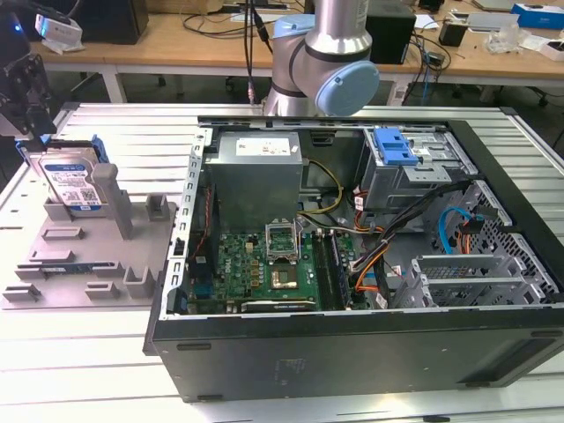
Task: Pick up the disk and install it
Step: 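Pick up the disk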
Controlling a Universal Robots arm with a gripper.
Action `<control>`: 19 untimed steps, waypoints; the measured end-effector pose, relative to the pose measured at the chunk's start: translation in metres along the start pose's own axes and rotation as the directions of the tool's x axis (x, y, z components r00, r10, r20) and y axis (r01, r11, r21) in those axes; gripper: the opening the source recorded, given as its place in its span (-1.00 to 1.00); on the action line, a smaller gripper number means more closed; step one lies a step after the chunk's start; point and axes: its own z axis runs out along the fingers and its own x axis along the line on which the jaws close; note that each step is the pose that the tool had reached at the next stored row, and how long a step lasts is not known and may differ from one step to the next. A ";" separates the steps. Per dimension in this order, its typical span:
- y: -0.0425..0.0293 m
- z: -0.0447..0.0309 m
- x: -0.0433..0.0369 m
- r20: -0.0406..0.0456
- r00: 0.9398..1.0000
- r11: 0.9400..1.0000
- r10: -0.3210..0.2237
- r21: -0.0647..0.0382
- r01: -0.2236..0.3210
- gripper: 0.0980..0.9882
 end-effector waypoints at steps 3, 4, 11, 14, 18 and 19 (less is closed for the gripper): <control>-0.0001 0.0003 -0.0019 0.000 1.000 1.000 0.000 0.000 0.000 -0.10; -0.0001 0.0003 -0.0021 0.000 1.000 1.000 0.000 0.000 0.000 -0.10; 0.0002 0.0036 -0.0019 0.000 1.000 1.000 0.000 0.000 0.000 -0.10; 0.0004 0.0052 -0.0006 0.000 1.000 1.000 0.000 0.000 0.000 -0.10; 0.0008 0.0074 0.0019 0.000 1.000 1.000 0.000 0.000 0.000 -0.10; 0.0007 0.0083 0.0020 0.000 1.000 1.000 0.000 0.000 0.000 -0.10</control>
